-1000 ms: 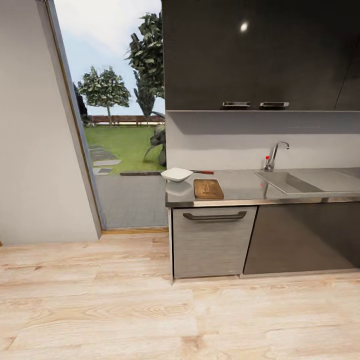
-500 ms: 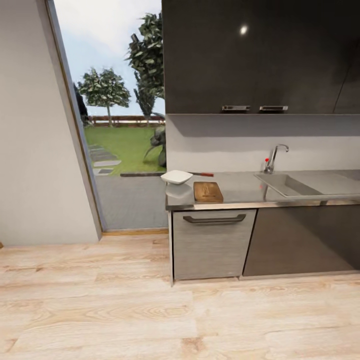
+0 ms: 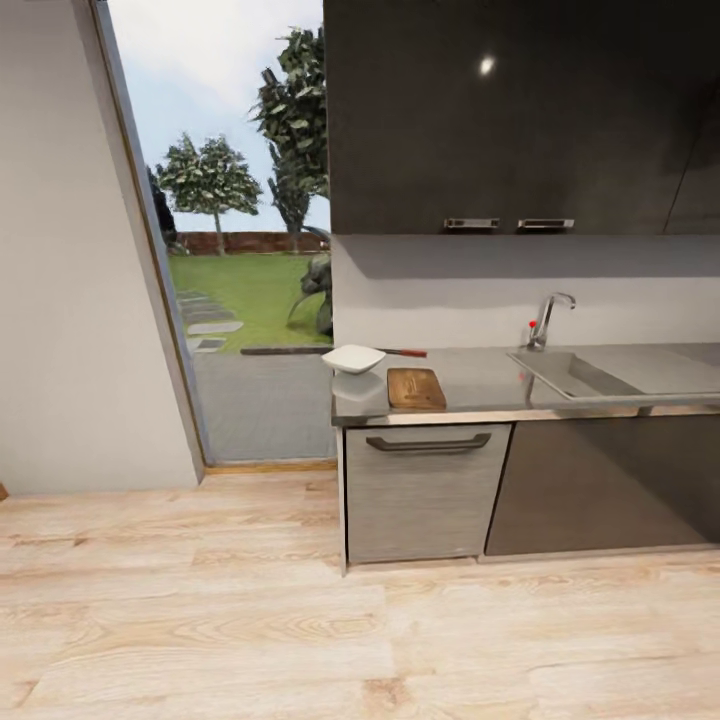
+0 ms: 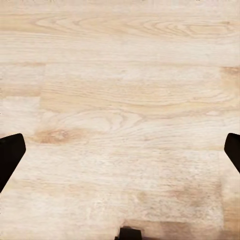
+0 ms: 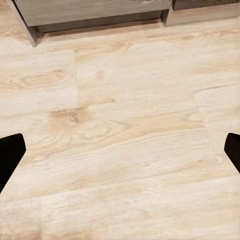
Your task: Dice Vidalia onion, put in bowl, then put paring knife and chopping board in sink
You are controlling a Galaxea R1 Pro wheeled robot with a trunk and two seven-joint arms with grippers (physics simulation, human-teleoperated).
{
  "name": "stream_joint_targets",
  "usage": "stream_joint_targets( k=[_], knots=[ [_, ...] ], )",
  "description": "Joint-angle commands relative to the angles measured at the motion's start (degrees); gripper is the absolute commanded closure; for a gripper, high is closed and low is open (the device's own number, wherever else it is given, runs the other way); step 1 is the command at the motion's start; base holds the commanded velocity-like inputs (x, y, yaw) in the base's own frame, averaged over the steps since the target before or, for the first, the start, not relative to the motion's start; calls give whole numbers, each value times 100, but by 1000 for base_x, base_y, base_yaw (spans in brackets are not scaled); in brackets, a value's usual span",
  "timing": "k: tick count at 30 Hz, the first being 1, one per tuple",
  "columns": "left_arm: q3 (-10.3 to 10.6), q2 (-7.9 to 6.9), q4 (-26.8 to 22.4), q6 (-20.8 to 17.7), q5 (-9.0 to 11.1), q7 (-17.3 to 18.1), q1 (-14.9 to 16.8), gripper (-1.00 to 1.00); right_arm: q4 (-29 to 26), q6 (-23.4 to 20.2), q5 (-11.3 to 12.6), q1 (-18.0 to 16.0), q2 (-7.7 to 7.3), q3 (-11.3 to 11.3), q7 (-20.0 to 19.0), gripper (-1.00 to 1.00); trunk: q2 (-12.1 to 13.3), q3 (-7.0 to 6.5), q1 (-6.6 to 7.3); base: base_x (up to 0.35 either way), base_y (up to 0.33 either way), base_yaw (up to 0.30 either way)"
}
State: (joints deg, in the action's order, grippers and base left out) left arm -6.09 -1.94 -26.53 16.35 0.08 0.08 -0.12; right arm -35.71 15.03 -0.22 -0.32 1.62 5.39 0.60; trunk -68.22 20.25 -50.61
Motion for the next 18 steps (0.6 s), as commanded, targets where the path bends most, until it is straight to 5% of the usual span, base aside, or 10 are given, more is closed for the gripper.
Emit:
stream_joint_targets(
  k=[1, 18],
  knots=[
    [-7, 1, -6, 8, 0, 1, -2, -100, 2, 17, -3, -3, 5, 15, 1, -100, 38, -13, 22, 0, 0, 0],
    [-7, 1, -10, 8, 0, 1, -3, -100, 7, 17, -4, -3, 5, 15, 1, -100, 720, -319, 396, 0, 0, 0]
  ],
)
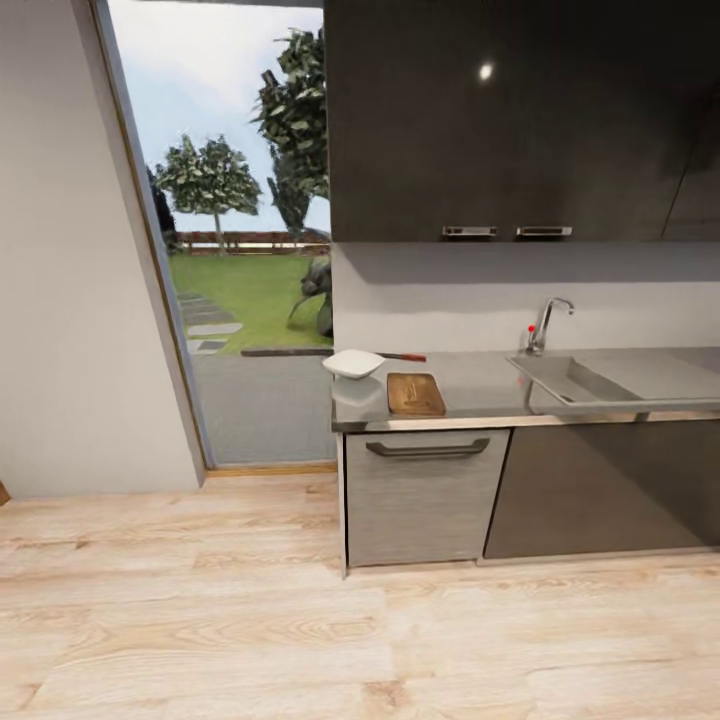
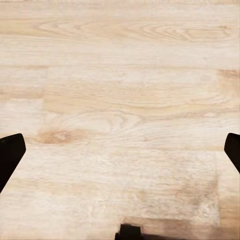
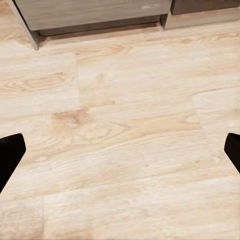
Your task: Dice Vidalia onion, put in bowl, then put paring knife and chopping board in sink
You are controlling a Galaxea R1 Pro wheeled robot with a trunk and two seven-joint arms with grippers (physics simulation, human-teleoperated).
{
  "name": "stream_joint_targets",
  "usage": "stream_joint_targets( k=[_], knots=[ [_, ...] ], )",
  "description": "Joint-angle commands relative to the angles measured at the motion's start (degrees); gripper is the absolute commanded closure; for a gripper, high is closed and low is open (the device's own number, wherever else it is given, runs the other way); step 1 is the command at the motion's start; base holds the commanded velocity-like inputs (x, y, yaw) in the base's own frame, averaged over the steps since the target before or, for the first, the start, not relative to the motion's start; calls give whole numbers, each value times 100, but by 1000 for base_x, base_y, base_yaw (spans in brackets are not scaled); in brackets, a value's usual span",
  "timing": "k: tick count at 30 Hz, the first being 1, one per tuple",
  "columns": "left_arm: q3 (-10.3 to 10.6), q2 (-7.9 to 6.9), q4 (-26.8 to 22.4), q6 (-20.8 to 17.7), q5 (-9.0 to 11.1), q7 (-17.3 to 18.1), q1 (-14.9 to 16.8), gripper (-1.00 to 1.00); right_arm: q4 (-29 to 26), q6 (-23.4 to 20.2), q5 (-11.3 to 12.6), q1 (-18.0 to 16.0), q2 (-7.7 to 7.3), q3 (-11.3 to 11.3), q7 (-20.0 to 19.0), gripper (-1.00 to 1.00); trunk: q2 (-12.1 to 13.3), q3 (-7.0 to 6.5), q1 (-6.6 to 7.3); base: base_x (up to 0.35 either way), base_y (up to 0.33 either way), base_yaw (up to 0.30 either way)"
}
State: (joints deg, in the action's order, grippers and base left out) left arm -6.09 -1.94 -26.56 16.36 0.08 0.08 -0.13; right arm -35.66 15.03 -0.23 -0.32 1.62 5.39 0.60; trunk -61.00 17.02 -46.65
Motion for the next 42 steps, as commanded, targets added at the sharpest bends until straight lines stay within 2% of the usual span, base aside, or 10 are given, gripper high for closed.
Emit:
stream_joint_targets(
  k=[1, 42],
  knots=[
    [-7, 1, -7, 8, 0, 1, -2, -100, 3, 17, -3, -3, 5, 15, 1, -100, 38, -13, 22, 0, 0, 0],
    [-7, 1, -7, 8, -3, 1, -2, -100, 4, 17, -3, -3, 5, 15, 1, -100, 1682, -749, 923, 0, 0, 0]
  ],
)
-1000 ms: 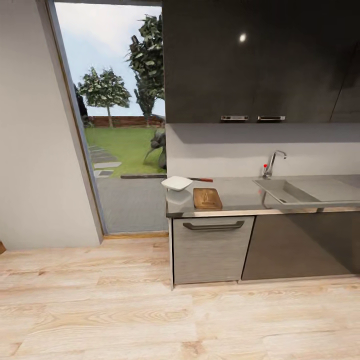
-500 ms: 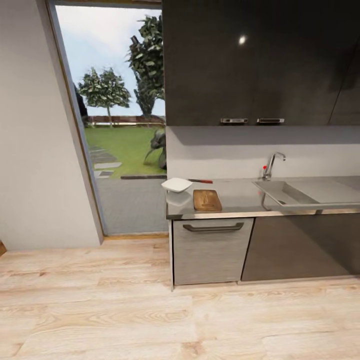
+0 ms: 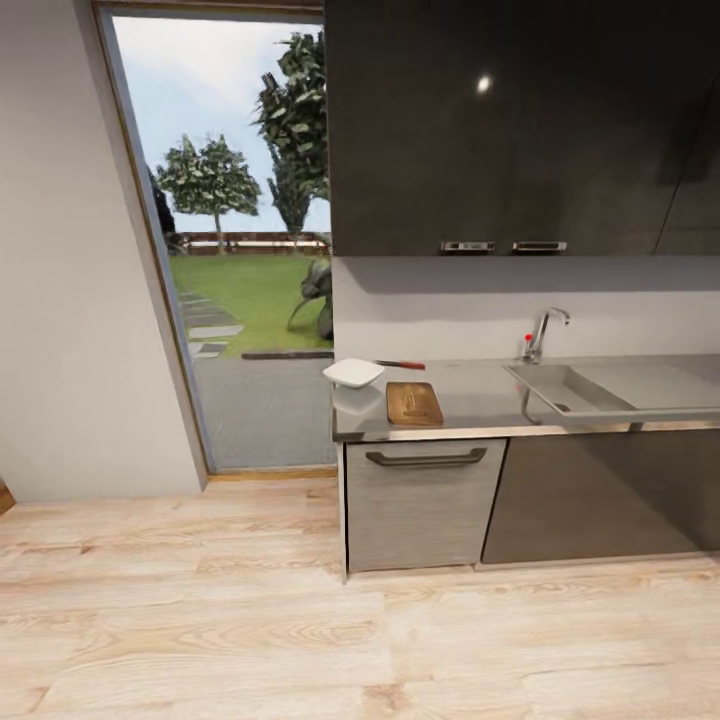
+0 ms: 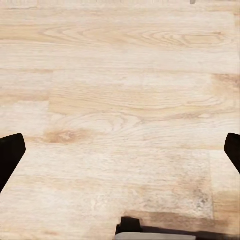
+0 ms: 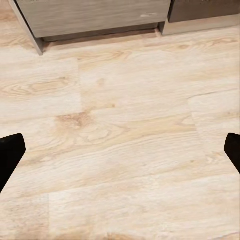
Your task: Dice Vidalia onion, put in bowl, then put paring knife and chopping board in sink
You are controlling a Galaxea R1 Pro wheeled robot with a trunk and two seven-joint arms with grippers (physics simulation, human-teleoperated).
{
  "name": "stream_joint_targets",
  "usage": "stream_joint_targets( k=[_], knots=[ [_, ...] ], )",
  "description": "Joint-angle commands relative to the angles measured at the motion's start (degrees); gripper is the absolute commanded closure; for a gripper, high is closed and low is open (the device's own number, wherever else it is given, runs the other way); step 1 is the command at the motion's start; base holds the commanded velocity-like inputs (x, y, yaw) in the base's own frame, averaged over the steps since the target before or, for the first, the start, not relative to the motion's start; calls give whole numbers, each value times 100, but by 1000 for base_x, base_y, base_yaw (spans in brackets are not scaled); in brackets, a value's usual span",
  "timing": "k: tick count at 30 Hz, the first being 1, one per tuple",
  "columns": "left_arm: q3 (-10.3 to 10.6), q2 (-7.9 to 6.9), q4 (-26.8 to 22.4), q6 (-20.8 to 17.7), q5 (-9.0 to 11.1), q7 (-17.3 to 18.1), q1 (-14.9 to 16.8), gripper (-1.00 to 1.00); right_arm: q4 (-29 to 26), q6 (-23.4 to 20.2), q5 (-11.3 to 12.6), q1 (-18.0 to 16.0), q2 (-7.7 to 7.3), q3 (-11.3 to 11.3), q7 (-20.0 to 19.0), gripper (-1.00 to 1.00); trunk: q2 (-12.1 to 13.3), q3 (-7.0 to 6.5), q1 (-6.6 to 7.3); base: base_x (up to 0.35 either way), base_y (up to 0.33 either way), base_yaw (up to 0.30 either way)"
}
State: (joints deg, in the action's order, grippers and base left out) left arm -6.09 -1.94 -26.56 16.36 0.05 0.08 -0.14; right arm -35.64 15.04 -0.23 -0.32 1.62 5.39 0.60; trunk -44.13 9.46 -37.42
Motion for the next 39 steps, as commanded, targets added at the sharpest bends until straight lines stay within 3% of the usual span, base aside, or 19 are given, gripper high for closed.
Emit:
stream_joint_targets(
  k=[1, 39],
  knots=[
    [-6, -1, -7, 8, 1, 1, 0, -100, 2, 17, -3, -3, 5, 15, 1, -100, 36, -11, 21, 0, 0, 0],
    [-6, -8, -7, 8, 3, 1, 3, -100, 3, 21, -3, -3, 5, 15, 1, -100, 1560, -694, 856, 0, 0, 0]
  ],
)
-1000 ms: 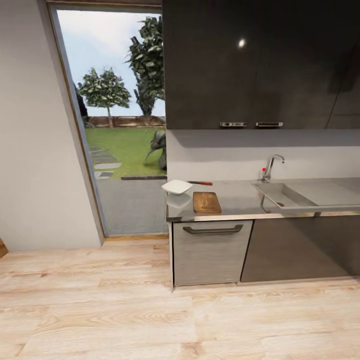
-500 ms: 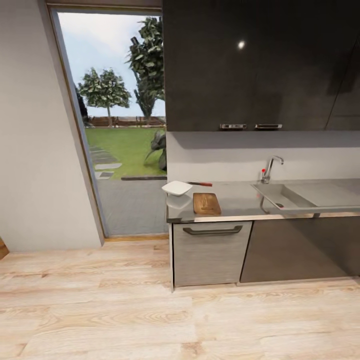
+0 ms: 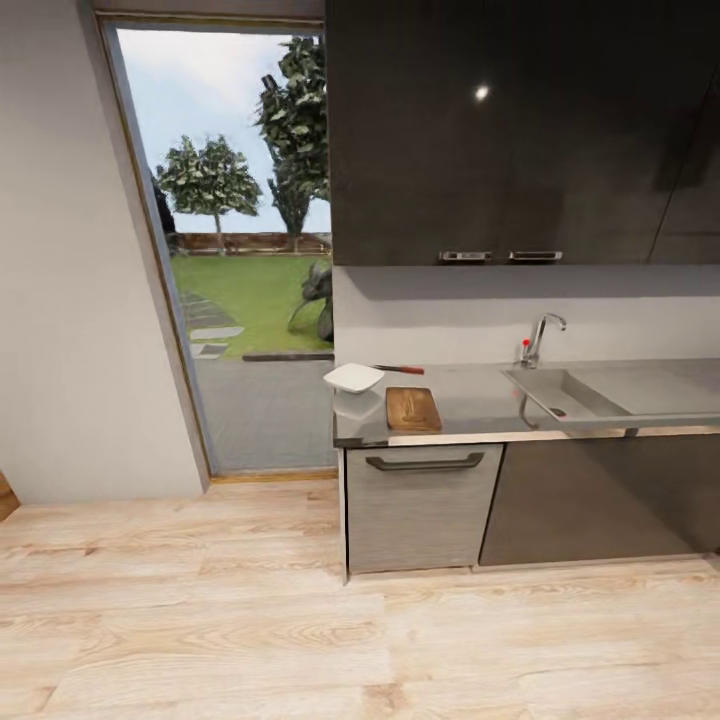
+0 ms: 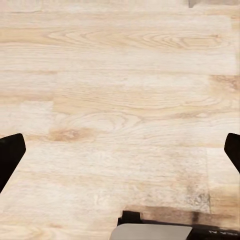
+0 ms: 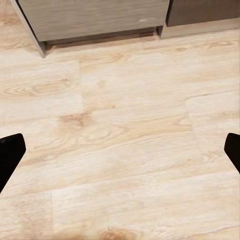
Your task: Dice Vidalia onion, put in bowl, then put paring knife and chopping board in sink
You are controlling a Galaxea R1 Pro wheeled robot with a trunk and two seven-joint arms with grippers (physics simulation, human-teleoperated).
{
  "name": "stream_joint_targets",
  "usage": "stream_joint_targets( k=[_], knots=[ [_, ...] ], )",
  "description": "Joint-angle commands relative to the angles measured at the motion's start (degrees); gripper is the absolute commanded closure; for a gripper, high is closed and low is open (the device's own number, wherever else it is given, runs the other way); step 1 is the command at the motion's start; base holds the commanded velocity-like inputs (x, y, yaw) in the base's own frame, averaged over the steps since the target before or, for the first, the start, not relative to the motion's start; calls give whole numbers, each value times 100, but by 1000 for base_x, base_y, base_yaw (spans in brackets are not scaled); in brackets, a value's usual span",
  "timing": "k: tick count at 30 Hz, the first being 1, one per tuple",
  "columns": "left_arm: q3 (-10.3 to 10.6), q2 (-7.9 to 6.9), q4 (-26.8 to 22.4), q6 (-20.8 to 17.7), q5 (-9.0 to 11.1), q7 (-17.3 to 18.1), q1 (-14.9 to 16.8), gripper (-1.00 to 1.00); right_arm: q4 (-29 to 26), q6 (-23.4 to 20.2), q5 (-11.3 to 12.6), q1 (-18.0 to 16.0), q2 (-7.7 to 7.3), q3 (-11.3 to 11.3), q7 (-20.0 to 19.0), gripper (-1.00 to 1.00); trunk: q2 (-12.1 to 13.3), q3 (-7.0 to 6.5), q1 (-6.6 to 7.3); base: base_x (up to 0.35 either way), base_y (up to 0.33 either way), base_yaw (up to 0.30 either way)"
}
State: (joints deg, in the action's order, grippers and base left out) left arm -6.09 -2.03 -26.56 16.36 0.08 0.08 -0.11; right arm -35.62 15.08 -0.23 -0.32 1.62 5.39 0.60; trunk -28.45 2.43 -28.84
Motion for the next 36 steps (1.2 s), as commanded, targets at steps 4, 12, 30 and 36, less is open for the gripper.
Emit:
stream_joint_targets(
  k=[4, 12, 30, 36],
  knots=[
    [-9, -1, -13, 8, 0, 1, -1, -100, -3, 16, -3, -3, 6, 15, 1, -100, 152, -62, 86, 0, 0, 0],
    [-22, -16, -22, 59, 5, -7, -4, -100, -49, 34, -22, -3, 6, -16, -27, -100, 473, -206, 261, 0, 0, 0],
    [15, -51, -226, 705, 24, -16, -16, -100, -111, 39, -29, -3, -65, -8, -25, -100, 554, -242, 305, 0, 0, 0],
    [21, -52, -286, 718, 4, -17, -252, -100, -112, 39, -29, -3, -66, -11, -25, -100, 554, -242, 305, 0, 0, 0]
  ],
)
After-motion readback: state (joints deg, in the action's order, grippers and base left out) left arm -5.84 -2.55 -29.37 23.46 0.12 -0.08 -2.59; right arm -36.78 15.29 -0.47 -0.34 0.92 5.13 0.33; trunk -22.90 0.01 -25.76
